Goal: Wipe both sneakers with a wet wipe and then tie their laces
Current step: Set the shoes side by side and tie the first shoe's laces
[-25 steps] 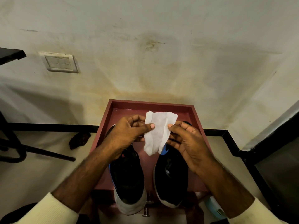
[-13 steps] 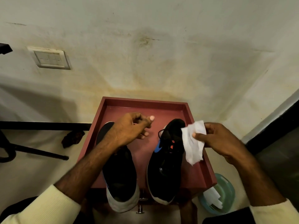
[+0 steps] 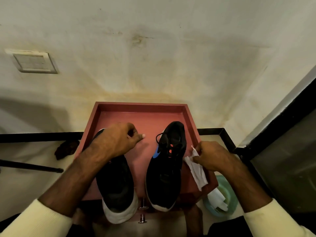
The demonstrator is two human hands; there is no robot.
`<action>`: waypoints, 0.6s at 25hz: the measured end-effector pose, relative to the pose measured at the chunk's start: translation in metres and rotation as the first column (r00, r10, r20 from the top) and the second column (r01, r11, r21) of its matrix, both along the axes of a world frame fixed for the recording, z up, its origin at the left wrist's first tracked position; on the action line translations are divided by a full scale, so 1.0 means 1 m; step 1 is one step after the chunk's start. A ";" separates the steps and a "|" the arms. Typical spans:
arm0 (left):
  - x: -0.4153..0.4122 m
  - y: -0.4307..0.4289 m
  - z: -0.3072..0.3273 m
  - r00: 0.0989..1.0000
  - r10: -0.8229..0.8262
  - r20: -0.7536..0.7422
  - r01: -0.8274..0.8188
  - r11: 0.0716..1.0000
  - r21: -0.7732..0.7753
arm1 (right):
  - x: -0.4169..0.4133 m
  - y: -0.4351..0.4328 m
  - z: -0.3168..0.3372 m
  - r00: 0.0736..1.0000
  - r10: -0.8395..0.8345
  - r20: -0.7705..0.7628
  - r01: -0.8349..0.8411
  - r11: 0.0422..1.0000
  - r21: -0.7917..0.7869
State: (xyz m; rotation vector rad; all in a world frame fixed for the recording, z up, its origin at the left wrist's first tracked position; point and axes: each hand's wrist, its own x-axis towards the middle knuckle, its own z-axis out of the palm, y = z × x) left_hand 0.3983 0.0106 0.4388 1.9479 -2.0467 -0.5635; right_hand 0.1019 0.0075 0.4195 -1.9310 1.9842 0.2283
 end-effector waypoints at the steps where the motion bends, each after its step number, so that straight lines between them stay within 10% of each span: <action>1: 0.011 -0.002 0.002 0.999 0.042 0.016 -0.042 0.999 -0.012 | -0.002 0.001 0.004 0.999 -0.024 0.038 0.024 1.000 -0.009; 6: 0.052 0.009 0.007 0.984 -0.038 0.176 -0.009 0.965 0.260 | -0.005 -0.002 0.022 0.962 0.141 0.235 -0.072 0.958 -0.278; 10: 0.064 0.032 0.008 0.951 -0.254 0.178 0.090 0.774 0.626 | 0.019 -0.007 0.017 0.919 0.340 0.200 -0.328 0.940 -0.094; 15: 0.053 0.038 -0.009 0.951 -0.209 0.227 0.069 0.861 0.503 | 0.039 -0.027 0.012 0.911 0.325 0.252 -0.316 0.946 -0.080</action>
